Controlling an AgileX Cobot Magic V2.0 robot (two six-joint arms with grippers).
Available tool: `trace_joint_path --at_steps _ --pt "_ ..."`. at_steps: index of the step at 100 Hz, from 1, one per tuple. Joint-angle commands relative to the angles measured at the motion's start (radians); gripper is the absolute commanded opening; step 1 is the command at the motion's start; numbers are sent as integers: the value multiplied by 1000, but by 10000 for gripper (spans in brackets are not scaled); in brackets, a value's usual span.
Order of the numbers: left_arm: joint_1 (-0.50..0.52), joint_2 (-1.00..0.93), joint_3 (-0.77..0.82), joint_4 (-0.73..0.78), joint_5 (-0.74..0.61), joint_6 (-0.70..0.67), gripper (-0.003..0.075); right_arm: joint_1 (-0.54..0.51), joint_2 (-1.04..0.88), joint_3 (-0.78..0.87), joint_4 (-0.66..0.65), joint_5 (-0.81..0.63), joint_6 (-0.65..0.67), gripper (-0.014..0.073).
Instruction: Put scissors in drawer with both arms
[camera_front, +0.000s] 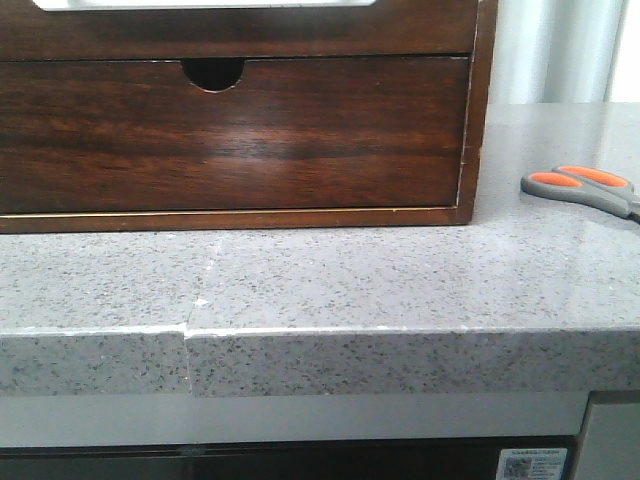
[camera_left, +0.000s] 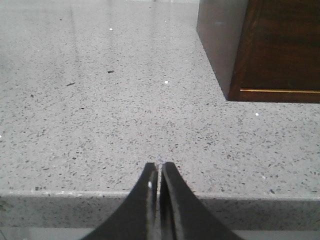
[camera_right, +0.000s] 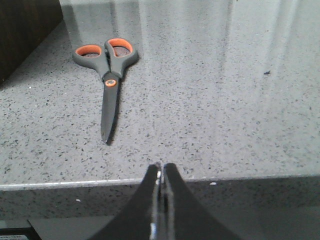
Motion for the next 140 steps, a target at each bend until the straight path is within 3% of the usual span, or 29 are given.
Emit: trace_joint_path --at_steps 1,18,48,107,140 --pt "-7 -28 19 59 -86 -3 -22 0 -22 30 -5 -39 -7 -41" --pt "-7 -28 19 75 -94 -3 -22 0 -22 30 29 -101 -7 -41" --pt "-7 -28 19 71 -271 -3 -22 0 -22 30 51 -181 -7 -41" --pt "-5 -28 19 88 -271 -3 -22 0 -22 30 68 -472 -7 -41" --pt "-5 -28 19 75 -276 -3 -22 0 -22 30 112 -442 -7 -41"
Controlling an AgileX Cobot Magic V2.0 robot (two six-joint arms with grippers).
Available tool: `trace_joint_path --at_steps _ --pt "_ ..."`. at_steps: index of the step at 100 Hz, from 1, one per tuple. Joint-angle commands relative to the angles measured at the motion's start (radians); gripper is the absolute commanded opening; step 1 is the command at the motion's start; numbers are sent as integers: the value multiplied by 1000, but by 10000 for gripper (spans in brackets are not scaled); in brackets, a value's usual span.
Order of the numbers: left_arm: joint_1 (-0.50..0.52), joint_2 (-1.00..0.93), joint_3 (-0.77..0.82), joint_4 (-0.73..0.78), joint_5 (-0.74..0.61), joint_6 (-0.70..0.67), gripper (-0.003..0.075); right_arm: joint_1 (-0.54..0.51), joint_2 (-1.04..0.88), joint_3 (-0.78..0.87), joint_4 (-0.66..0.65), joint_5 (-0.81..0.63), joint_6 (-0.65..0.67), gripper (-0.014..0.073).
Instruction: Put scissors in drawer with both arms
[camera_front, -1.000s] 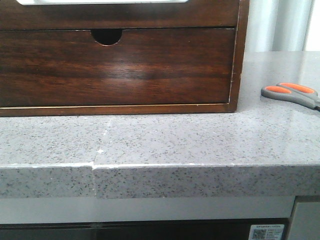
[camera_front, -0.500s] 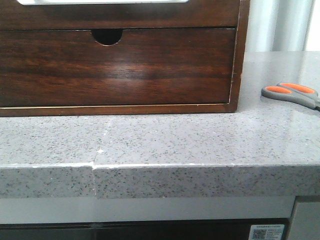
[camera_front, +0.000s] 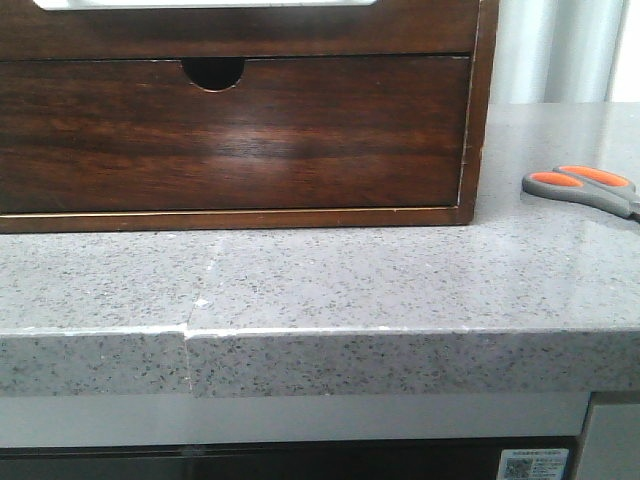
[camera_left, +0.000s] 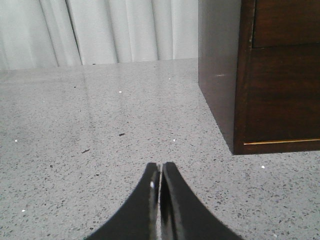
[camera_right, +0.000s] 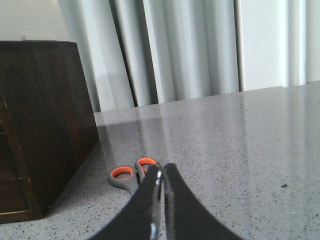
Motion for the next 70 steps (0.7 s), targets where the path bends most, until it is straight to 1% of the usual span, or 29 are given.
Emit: trace_joint_path --at_steps 1,10,18,40,47,57,70 --pt "-5 -28 19 -16 -94 -3 -22 0 -22 30 4 -61 -7 -41" --pt "-5 -28 17 -54 -149 -3 -22 0 -22 26 4 -38 -7 -41" --pt "-5 -28 8 -67 -185 -3 -22 0 -22 7 4 10 -7 -41" --pt "-5 -4 -89 -71 -173 -13 -22 0 20 -96 4 161 -7 -41" --pt "-5 26 -145 -71 -139 -13 -22 0 63 -139 4 207 -7 -42" --pt "-5 91 -223 -71 -84 -13 -22 0 131 -189 4 228 -7 -41" --pt "-5 175 -291 -71 -95 -13 -22 0 221 -253 4 246 -7 -41"
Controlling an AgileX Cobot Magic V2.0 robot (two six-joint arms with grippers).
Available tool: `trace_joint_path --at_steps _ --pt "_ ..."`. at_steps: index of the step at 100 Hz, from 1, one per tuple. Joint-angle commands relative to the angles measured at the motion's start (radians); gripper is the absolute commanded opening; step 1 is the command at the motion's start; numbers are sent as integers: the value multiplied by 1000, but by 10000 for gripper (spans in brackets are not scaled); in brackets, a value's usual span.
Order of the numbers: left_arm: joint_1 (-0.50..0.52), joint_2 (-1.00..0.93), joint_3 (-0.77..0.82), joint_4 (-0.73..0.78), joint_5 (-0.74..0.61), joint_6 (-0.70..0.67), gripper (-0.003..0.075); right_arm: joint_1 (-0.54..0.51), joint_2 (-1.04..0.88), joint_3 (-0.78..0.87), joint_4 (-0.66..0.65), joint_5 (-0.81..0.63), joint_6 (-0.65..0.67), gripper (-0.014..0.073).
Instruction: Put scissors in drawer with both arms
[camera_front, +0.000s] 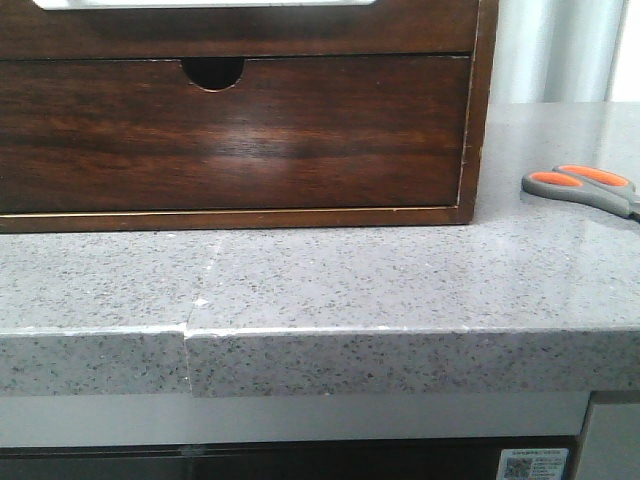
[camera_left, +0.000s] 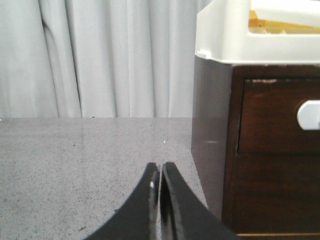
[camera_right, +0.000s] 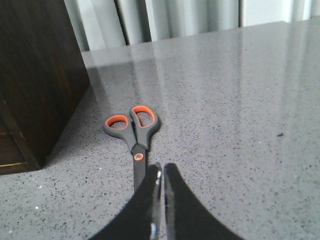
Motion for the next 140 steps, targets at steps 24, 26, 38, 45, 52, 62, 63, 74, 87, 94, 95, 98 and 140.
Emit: trace_joint_path --at_steps 24,26,38,45,52,62,63,74,87,94,95,98,140 --pt "-5 185 -106 -6 -110 -9 -4 0 107 -100 4 -62 -7 -41" --pt "-5 195 -106 -6 -110 -9 13 0 107 -100 4 -57 -7 -41" --pt "-5 241 -106 -6 -122 -9 197 0 107 -98 4 -28 -7 -41" --pt "-5 267 -106 -6 -161 -9 304 0 107 -98 4 -32 -7 -41" --pt "-5 291 -106 -6 -217 -9 340 0 107 -98 4 -34 -7 -41" --pt "-15 325 -106 10 -306 -9 331 0 107 -98 4 -34 -7 -41" --pt "-16 328 -106 16 -313 -9 331 0 107 -98 4 -34 -7 -41" --pt "-69 369 -106 187 -399 -9 331 0 107 -98 4 -34 -7 -41" --pt "-152 436 -122 383 -426 -9 331 0 107 -98 4 -36 -7 -41" --pt "-196 483 -139 435 -434 -9 331 0 107 -98 4 -36 -7 -41" --pt "-205 493 -143 443 -434 -9 331 0 107 -98 4 -36 -7 -41" --pt "-221 513 -153 488 -440 -9 331 0 107 -98 4 -36 -7 -41" --pt "-436 786 -345 997 -402 -1 331 0 107 -98 4 -38 -7 -41"
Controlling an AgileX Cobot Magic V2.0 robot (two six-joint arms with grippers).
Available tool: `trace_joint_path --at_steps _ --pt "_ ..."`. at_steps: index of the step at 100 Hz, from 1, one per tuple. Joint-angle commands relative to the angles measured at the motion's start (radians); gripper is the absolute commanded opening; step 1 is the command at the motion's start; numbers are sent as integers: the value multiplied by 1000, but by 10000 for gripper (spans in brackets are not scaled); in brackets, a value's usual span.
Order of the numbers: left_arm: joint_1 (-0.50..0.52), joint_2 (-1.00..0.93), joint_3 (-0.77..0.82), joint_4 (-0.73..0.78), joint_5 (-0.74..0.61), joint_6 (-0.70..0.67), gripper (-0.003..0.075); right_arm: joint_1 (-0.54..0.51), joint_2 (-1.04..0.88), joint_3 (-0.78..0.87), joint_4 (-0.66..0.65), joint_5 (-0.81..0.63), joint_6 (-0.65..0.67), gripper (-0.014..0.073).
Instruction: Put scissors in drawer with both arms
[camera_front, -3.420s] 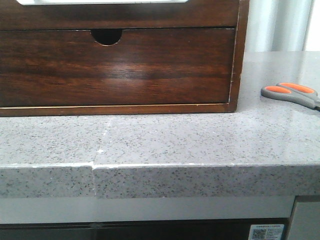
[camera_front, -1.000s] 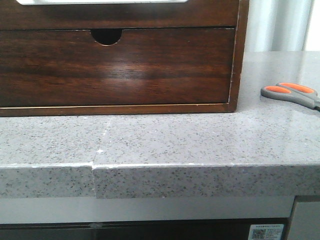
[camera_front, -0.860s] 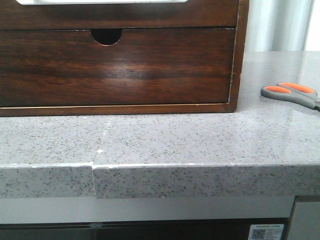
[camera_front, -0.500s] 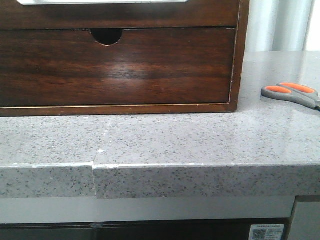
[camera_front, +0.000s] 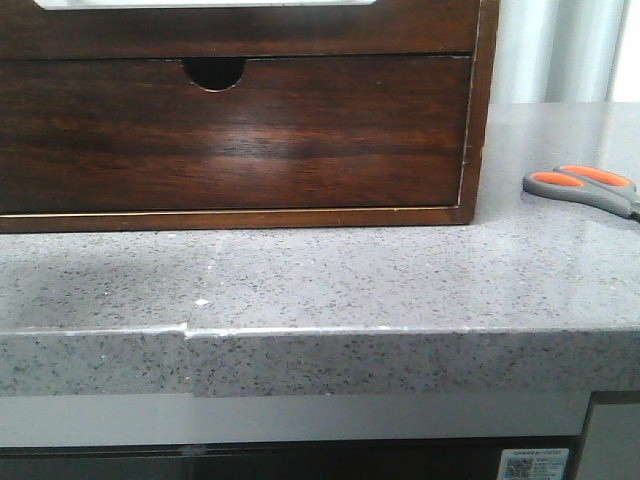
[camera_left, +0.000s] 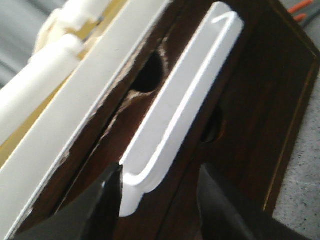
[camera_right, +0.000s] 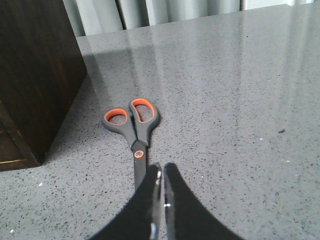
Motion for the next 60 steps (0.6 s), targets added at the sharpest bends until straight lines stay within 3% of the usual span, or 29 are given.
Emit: trace_joint_path --at_steps 1,23,60 --pt "-30 37 -65 47 -19 1 331 0 18 -34 4 -76 -7 -41" --pt "-63 129 -146 188 15 5 331 0 18 -34 4 -76 -7 -41" --pt "-63 221 -205 223 74 5 307 0 18 -34 4 -76 -7 -41"
